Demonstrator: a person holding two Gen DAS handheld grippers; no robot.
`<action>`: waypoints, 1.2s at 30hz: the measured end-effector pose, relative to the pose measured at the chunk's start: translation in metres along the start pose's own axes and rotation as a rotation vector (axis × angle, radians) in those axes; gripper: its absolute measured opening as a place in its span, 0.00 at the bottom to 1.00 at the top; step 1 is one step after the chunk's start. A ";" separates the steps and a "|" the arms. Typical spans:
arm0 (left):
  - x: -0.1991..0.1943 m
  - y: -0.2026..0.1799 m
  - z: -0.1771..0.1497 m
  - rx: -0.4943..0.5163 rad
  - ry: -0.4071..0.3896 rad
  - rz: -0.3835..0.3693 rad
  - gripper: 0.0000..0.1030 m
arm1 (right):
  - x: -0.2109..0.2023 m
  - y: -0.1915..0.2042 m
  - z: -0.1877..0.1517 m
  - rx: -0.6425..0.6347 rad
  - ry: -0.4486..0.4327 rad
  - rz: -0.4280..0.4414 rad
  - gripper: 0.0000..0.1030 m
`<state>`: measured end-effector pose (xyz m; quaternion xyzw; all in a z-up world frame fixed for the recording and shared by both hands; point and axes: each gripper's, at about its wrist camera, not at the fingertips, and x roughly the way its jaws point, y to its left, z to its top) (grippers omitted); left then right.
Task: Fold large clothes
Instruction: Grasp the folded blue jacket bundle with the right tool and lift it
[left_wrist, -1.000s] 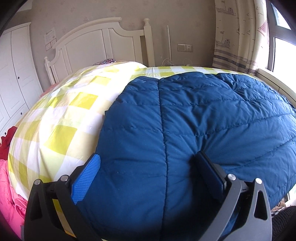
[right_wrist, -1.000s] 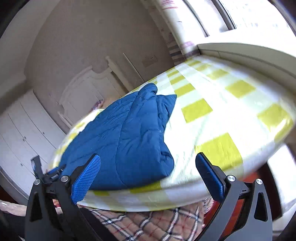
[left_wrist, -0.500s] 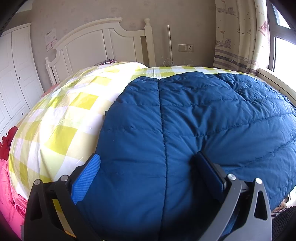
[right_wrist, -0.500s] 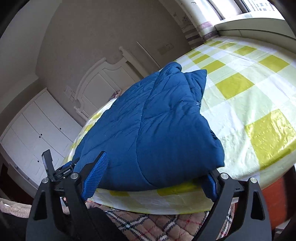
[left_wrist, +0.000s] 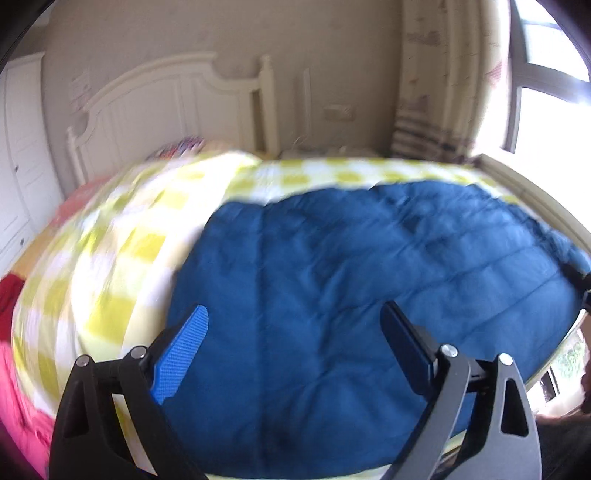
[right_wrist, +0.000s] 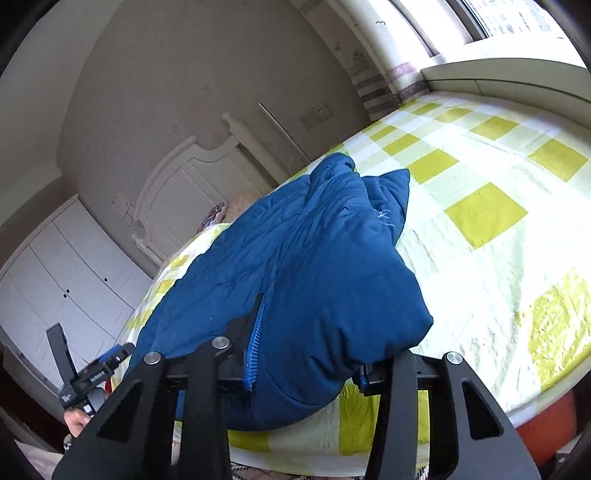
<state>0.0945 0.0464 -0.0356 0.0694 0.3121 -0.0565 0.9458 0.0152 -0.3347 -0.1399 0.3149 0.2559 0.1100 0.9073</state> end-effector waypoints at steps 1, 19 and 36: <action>0.000 -0.011 0.009 0.018 -0.008 -0.013 0.92 | -0.002 0.002 0.001 -0.005 -0.011 0.005 0.41; -0.006 0.051 0.041 -0.097 -0.081 -0.038 0.87 | 0.005 0.248 0.019 -0.769 -0.172 0.135 0.35; -0.056 0.152 0.045 -0.154 -0.148 -0.106 0.97 | 0.166 0.367 -0.207 -1.585 0.303 0.141 0.46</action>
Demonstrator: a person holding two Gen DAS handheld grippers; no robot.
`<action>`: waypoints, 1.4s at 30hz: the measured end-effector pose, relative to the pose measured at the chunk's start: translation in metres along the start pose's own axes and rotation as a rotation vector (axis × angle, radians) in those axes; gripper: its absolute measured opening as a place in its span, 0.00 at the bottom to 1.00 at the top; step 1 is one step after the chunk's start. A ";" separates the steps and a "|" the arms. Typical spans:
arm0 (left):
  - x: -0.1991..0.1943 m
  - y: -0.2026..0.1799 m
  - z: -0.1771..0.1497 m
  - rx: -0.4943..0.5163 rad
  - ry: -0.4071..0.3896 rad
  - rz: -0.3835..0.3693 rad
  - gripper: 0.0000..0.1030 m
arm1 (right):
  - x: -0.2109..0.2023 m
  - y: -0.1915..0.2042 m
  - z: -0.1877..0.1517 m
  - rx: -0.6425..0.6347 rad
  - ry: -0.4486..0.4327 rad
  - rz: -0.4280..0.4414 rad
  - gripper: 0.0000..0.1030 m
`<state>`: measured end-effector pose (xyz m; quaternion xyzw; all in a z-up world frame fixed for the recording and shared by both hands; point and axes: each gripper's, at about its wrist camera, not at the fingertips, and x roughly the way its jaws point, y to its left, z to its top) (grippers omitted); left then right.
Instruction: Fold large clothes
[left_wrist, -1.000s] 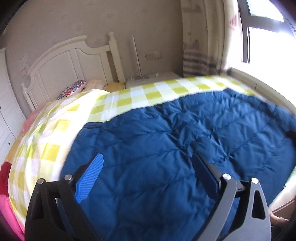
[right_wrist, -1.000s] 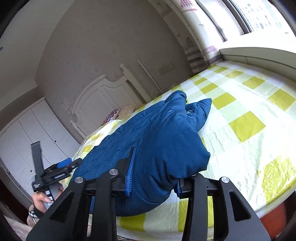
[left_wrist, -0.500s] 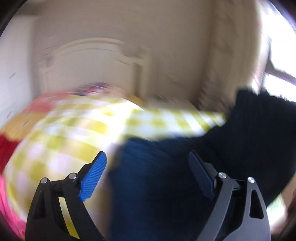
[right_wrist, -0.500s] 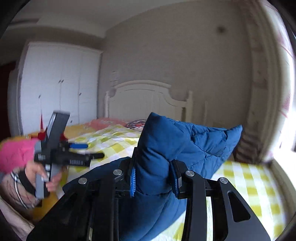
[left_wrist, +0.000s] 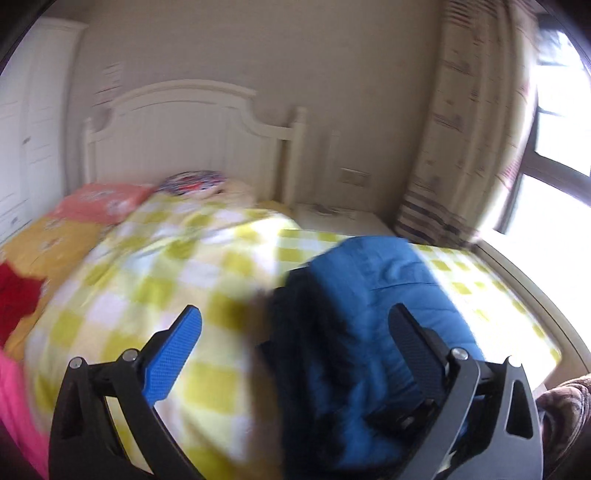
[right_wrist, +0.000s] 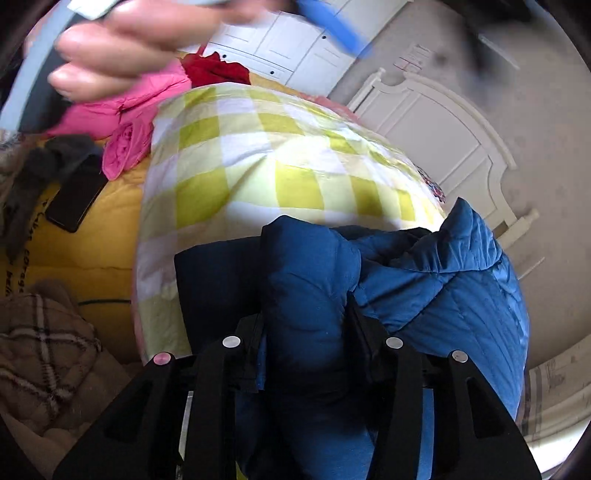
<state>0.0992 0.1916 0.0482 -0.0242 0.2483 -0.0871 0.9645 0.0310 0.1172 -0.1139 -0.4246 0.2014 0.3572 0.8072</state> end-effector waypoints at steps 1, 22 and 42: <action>0.014 -0.020 0.012 0.057 0.015 -0.050 0.97 | 0.002 0.007 0.004 -0.040 -0.001 -0.022 0.48; 0.228 -0.006 -0.018 0.128 0.295 0.085 0.98 | -0.114 -0.167 -0.137 0.747 -0.336 0.098 0.56; 0.204 -0.102 0.017 0.385 0.284 0.441 0.98 | -0.053 -0.103 -0.126 0.463 -0.145 0.029 0.64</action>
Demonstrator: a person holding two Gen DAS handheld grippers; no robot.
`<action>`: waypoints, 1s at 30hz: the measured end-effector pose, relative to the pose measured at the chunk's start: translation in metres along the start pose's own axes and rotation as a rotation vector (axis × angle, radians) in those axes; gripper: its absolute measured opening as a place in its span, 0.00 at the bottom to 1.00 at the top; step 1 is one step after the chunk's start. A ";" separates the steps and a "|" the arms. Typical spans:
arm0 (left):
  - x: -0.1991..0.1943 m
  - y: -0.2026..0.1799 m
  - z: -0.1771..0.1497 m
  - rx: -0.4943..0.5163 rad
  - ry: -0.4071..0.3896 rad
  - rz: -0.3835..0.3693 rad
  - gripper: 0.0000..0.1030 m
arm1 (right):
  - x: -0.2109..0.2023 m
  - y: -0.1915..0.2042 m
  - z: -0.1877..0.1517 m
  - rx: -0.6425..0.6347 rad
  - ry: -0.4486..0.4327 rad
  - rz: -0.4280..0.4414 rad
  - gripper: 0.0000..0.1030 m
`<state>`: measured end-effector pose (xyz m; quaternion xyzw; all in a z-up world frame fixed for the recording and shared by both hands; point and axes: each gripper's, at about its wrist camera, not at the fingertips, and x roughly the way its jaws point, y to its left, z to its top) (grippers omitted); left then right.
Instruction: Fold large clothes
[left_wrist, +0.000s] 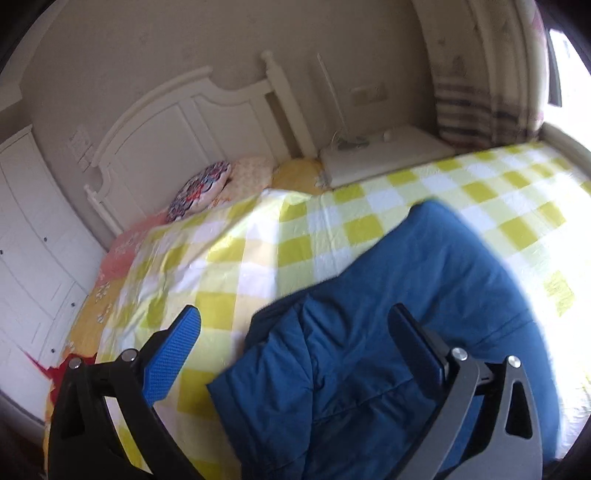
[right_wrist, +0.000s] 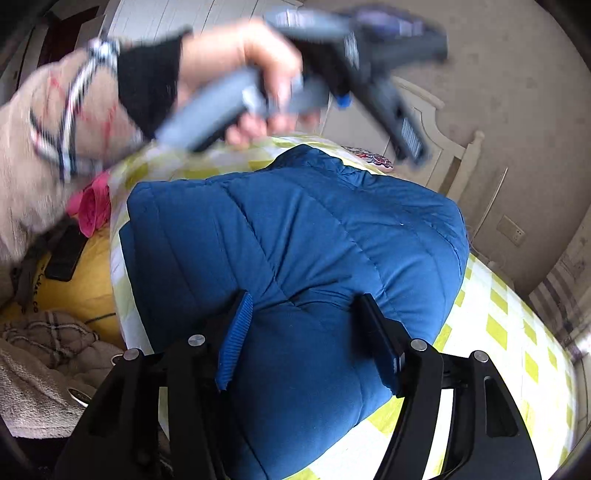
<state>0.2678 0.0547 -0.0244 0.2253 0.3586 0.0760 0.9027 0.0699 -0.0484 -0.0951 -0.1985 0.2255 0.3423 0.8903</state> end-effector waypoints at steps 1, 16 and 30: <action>0.021 -0.008 -0.013 -0.007 0.023 -0.006 0.98 | -0.008 0.001 -0.003 0.017 -0.026 0.023 0.65; 0.036 0.042 -0.039 -0.287 0.055 -0.053 0.98 | 0.060 -0.098 0.022 0.208 0.040 0.151 0.61; 0.045 0.061 -0.046 -0.388 0.084 -0.098 0.98 | 0.180 -0.194 0.069 0.263 0.192 0.100 0.47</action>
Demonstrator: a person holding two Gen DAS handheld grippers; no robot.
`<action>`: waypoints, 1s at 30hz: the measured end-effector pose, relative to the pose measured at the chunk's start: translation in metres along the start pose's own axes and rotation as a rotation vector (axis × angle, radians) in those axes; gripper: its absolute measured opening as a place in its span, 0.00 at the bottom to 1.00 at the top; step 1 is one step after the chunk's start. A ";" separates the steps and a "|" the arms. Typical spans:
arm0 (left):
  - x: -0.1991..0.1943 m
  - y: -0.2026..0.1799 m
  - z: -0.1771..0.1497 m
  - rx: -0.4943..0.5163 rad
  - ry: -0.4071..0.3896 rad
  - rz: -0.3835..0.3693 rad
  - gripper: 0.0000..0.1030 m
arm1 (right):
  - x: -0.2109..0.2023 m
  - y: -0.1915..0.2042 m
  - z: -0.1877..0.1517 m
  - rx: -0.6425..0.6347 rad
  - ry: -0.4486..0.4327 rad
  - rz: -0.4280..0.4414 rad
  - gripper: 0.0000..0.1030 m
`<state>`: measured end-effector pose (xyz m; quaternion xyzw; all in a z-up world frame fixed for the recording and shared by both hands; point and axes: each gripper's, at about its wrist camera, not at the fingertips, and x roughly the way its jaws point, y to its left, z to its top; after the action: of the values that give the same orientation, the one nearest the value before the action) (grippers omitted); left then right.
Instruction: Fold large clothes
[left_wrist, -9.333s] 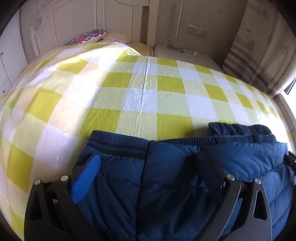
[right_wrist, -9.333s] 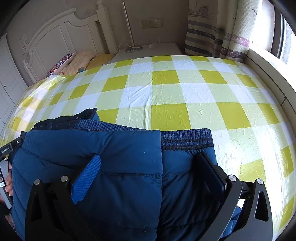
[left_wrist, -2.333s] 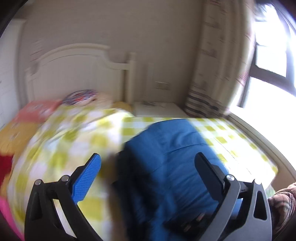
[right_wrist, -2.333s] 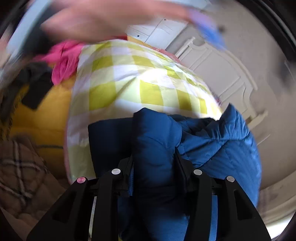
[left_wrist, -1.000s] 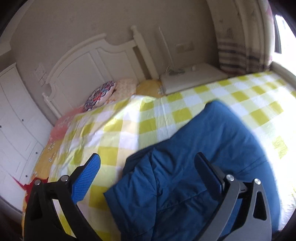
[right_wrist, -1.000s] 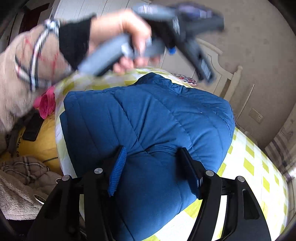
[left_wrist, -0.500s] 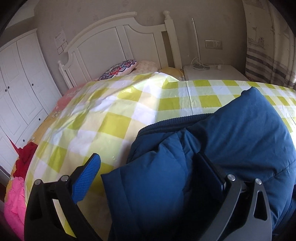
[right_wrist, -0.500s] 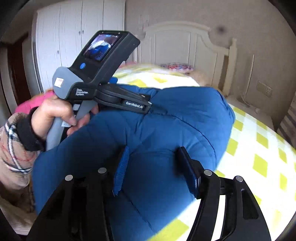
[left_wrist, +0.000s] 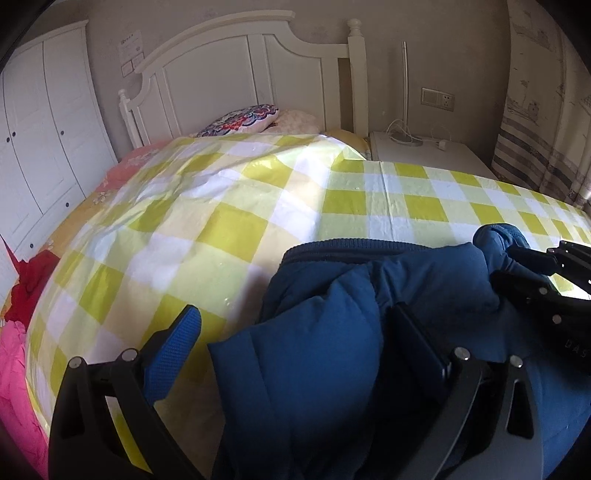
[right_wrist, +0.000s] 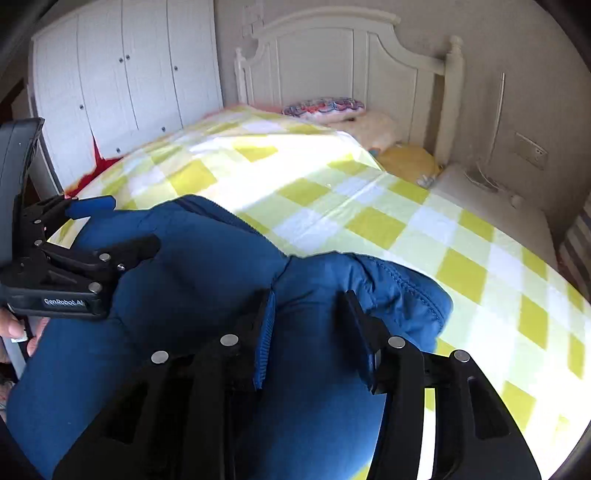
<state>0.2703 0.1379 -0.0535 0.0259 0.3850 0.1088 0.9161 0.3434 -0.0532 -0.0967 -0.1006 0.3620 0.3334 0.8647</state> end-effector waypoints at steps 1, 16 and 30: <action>0.002 0.002 0.000 -0.010 0.009 -0.011 0.98 | -0.001 0.001 0.006 -0.026 0.028 -0.015 0.47; 0.004 0.005 -0.001 -0.026 0.021 -0.022 0.98 | 0.058 -0.022 0.030 0.007 0.149 -0.110 0.46; 0.008 0.009 -0.001 -0.043 0.041 -0.045 0.98 | 0.030 -0.016 0.039 0.133 0.137 -0.190 0.47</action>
<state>0.2733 0.1480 -0.0586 -0.0047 0.4017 0.0969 0.9106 0.3912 -0.0338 -0.0909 -0.0994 0.4304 0.2174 0.8704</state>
